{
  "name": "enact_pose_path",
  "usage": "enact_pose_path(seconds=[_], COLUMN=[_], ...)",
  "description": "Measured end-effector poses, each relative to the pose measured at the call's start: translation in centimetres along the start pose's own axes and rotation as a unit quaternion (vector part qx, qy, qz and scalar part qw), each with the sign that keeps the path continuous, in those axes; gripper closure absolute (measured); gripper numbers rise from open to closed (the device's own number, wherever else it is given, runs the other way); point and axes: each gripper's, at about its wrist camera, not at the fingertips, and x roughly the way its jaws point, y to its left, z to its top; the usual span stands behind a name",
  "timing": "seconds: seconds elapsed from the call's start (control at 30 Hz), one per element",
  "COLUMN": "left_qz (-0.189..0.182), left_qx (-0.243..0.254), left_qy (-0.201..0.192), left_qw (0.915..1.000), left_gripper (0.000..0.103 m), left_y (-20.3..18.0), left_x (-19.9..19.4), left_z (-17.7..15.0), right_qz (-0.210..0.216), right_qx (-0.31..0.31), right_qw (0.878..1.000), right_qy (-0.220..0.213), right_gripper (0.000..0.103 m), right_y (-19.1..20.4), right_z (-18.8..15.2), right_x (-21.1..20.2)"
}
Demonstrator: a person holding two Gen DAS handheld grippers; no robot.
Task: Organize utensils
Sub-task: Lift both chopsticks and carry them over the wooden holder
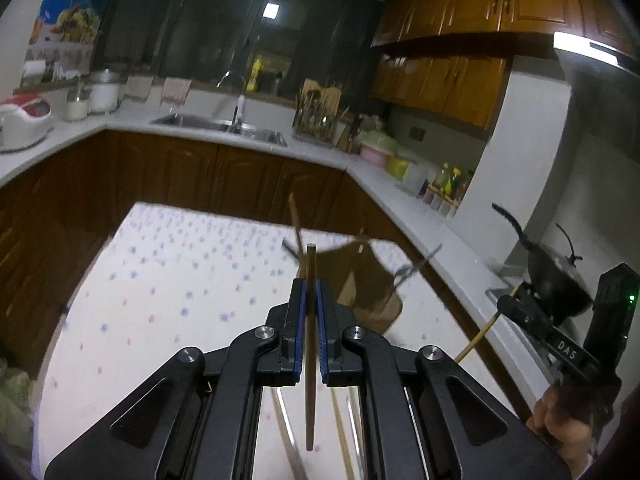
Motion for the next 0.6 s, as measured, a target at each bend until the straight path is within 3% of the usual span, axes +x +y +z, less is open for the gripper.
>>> enact_pose_path(seconds=[0.37, 0.5, 0.6], left_qz=[0.005, 0.02, 0.032], left_qx=[-0.014, -0.018, -0.017], left_qy=[-0.114, -0.13, -0.12], left_qw=[0.9933, 0.9911, 0.9921], left_gripper=[0.099, 0.099, 0.099], left_y=[-1.9, -2.1, -2.1], left_x=[3.2, 6.4, 9.3], left_z=[8.2, 9.4, 8.8], right_qz=[-0.014, -0.032, -0.042], right_qx=[-0.004, -0.017, -0.026], right_qw=[0.994, 0.992, 0.991], right_qy=[-0.108, -0.125, -0.122], right_gripper=[0.098, 0.098, 0.098], right_y=[0.4, 0.4, 0.4], right_z=[8.1, 9.6, 9.4], right_x=[1.0, 3.6, 5.7])
